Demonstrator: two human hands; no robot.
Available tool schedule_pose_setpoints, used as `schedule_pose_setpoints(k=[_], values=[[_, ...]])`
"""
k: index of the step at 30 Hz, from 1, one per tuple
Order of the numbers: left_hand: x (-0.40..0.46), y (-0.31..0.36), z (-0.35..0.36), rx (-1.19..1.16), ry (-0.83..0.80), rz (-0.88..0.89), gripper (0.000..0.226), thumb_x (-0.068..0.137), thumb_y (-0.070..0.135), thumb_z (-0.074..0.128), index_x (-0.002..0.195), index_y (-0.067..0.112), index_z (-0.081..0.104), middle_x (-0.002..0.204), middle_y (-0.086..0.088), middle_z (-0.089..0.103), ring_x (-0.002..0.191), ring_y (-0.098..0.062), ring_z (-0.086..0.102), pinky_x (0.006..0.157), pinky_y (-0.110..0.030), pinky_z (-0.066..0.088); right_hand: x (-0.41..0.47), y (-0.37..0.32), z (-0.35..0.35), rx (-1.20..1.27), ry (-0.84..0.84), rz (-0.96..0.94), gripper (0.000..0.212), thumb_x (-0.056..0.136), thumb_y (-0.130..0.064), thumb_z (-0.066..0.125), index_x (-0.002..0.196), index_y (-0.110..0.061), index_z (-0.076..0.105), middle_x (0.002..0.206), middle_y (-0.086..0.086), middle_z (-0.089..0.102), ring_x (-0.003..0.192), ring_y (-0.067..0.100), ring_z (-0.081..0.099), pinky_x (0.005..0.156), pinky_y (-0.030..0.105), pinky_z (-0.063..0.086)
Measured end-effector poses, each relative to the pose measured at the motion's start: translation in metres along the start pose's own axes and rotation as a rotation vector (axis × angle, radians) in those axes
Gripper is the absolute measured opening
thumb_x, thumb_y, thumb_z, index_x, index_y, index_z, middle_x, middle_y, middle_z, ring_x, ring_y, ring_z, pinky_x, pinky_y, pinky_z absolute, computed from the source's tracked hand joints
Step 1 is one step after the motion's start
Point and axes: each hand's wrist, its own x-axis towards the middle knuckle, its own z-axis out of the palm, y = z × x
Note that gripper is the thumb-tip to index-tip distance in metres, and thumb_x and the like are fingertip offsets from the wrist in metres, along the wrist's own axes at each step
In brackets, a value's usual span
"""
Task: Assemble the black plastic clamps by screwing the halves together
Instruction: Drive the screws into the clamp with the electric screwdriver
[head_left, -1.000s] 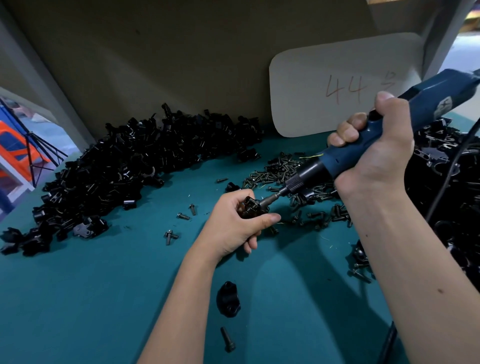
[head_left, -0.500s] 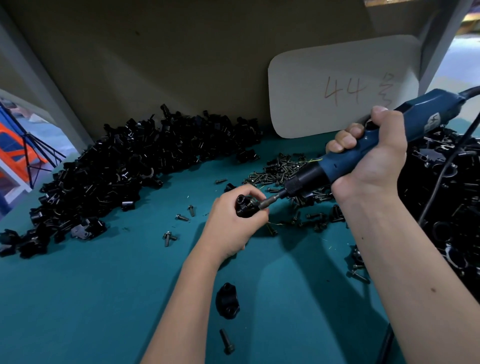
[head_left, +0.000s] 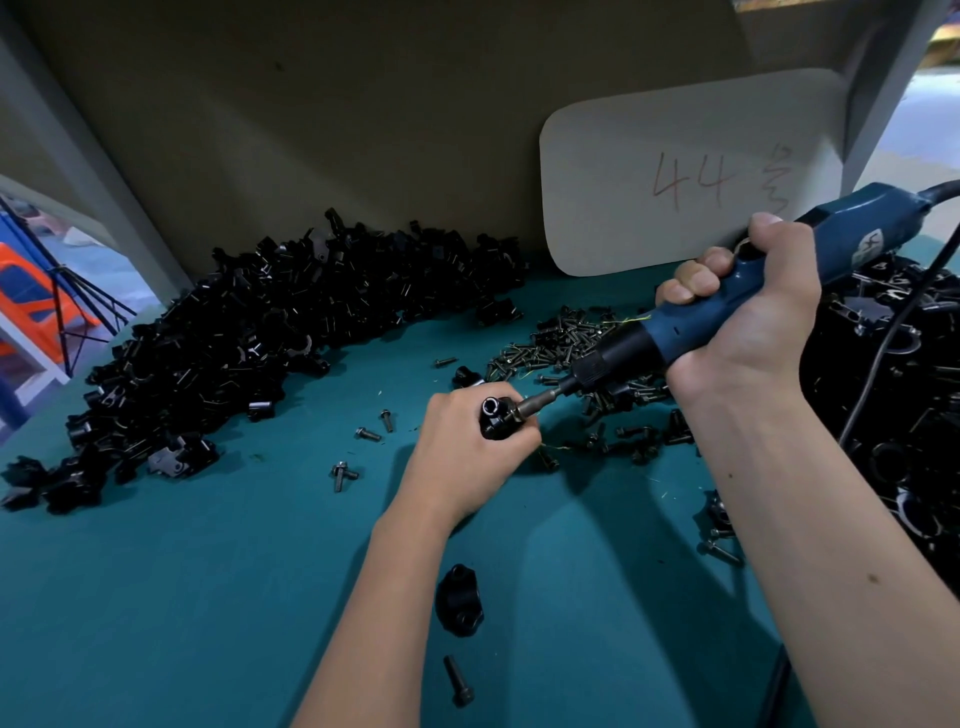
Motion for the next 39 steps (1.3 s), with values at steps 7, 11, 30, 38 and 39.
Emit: schedule_pose_setpoints(k=[7, 11, 30, 38, 39], values=[[0.001, -0.004, 0.001, 0.039, 0.005, 0.016, 0.013, 0.078, 0.034, 0.064, 0.066, 0.034, 0.057, 0.06, 0.011, 0.053, 0.06, -0.01, 0.049, 0.054, -0.03, 0.036, -0.001, 0.002, -0.001, 0.004, 0.0, -0.001, 0.023, 0.097, -0.018, 0.058, 0.082, -0.017, 0.04, 0.063, -0.002, 0.044, 0.049, 0.012, 0.04, 0.048, 0.025, 0.037], [0.001, -0.007, 0.001, 0.07, -0.001, 0.029, 0.009, 0.079, 0.034, 0.066, 0.073, 0.031, 0.06, 0.065, 0.009, 0.055, 0.064, -0.011, 0.052, 0.055, -0.03, 0.039, -0.001, 0.003, -0.001, 0.013, 0.016, 0.005, 0.022, 0.097, -0.017, 0.057, 0.083, -0.017, 0.04, 0.063, -0.001, 0.044, 0.048, 0.012, 0.04, 0.047, 0.024, 0.038], [0.002, -0.01, 0.001, 0.092, -0.045, 0.016, 0.012, 0.081, 0.031, 0.066, 0.075, 0.03, 0.057, 0.065, 0.008, 0.055, 0.06, -0.012, 0.051, 0.054, -0.031, 0.041, -0.001, 0.005, -0.002, 0.021, -0.012, 0.016, 0.025, 0.097, -0.013, 0.054, 0.075, -0.017, 0.042, 0.062, -0.002, 0.044, 0.046, 0.011, 0.04, 0.047, 0.024, 0.039], [0.002, -0.012, 0.003, 0.075, -0.045, -0.005, 0.013, 0.081, 0.034, 0.067, 0.074, 0.032, 0.056, 0.064, 0.009, 0.055, 0.056, -0.011, 0.05, 0.053, -0.032, 0.042, -0.002, 0.005, -0.001, 0.003, -0.011, 0.012, 0.024, 0.096, -0.012, 0.054, 0.076, -0.016, 0.042, 0.063, -0.001, 0.044, 0.048, 0.012, 0.04, 0.047, 0.025, 0.039], [0.002, -0.012, 0.003, 0.076, -0.045, -0.009, 0.013, 0.081, 0.034, 0.067, 0.074, 0.032, 0.056, 0.063, 0.009, 0.055, 0.055, -0.011, 0.05, 0.052, -0.031, 0.042, -0.003, 0.005, 0.0, -0.002, -0.013, 0.011, 0.024, 0.096, -0.012, 0.054, 0.076, -0.016, 0.042, 0.062, -0.001, 0.044, 0.047, 0.012, 0.04, 0.047, 0.025, 0.039]])
